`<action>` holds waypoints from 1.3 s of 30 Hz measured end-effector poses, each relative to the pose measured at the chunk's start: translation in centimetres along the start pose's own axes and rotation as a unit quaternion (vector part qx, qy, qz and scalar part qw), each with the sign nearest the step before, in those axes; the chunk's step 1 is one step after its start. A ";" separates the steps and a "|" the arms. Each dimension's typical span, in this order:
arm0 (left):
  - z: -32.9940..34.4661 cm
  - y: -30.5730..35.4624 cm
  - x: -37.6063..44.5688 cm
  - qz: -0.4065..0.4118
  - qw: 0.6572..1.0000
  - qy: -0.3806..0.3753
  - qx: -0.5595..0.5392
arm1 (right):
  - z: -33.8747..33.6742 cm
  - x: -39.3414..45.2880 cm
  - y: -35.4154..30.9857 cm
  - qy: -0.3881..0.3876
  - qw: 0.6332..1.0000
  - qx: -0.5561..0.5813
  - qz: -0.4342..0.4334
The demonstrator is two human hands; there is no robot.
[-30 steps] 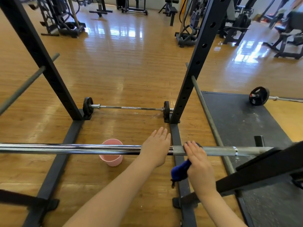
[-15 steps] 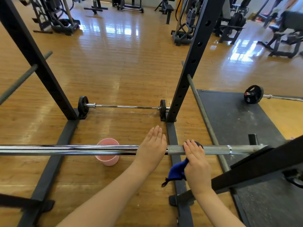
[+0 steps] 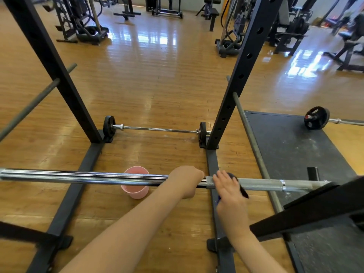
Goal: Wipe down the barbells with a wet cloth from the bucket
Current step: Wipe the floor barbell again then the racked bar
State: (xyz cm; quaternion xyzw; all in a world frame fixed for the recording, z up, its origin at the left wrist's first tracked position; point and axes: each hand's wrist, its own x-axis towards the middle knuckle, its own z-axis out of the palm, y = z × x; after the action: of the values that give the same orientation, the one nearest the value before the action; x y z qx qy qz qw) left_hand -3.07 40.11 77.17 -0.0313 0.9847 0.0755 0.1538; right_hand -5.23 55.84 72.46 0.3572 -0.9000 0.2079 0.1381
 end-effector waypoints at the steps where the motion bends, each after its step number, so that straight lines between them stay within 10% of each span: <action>1: 0.0 -0.1 0.1 0.004 1.000 0.002 0.004 | 0.1 -0.1 -0.3 -0.013 1.000 0.008 -0.019; 9: 3.0 -0.1 -0.9 0.058 0.961 0.243 0.118 | -1.9 0.0 3.1 -0.004 0.998 -0.014 0.064; 28: -0.4 1.6 -0.3 -0.061 0.997 0.030 0.035 | -0.4 -0.1 0.3 -0.018 1.000 -0.002 0.019; 39: 2.7 1.1 -1.1 0.018 0.971 0.210 0.113 | -1.3 0.2 0.8 -0.012 0.999 -0.019 0.032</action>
State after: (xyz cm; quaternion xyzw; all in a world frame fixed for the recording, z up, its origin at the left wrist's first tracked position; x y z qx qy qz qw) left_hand -1.34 41.66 75.12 -0.0106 0.9975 -0.0421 -0.0551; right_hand -5.84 56.85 73.41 0.3280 -0.9165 0.1906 0.1271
